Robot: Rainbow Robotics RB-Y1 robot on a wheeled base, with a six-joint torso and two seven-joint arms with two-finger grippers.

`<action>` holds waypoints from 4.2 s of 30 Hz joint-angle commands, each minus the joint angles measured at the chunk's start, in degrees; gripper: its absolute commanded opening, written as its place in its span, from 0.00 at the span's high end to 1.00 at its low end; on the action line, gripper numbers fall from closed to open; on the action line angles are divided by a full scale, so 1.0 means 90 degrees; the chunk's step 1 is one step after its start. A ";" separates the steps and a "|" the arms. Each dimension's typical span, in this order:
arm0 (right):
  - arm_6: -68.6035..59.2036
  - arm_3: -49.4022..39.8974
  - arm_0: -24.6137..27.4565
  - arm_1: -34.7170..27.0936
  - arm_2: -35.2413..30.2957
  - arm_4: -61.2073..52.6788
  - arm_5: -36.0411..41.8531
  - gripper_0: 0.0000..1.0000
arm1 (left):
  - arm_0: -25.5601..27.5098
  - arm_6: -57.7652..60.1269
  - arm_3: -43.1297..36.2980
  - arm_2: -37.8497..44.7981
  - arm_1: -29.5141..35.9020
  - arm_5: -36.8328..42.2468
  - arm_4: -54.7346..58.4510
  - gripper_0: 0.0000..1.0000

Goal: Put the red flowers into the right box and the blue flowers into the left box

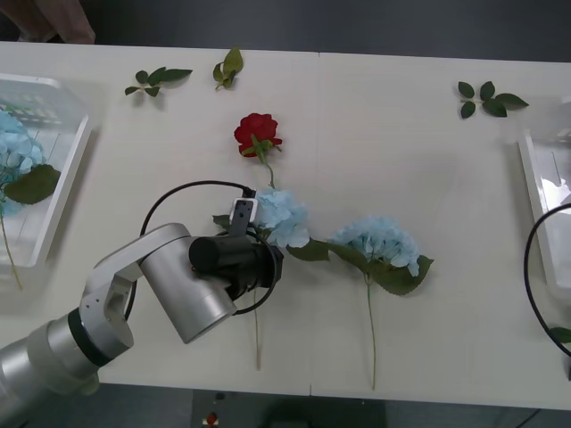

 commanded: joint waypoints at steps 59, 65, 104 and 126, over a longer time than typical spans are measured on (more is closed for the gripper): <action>0.3449 -0.0235 0.3527 -0.0326 -0.0566 -0.1140 -0.4658 0.00 | 0.2316 -0.2713 0.1455 0.7221 0.3128 -0.0047 0.2977 0.98; 0.3449 -0.0245 0.3468 -0.0443 -0.0576 -0.1531 -0.4219 0.00 | 0.2336 -0.2713 0.1542 0.7075 0.3128 -0.0203 0.2987 0.92; -0.0584 -0.4356 0.3459 -0.0296 0.0566 -0.3435 -0.0927 0.00 | 0.1242 -0.2498 0.1162 0.7651 0.3381 0.1466 0.4510 0.00; -0.2420 -0.6192 0.4171 -0.0091 0.2656 -0.2937 -0.1162 0.00 | -0.0389 -0.2469 0.1152 0.6391 0.2141 0.1574 0.3387 0.00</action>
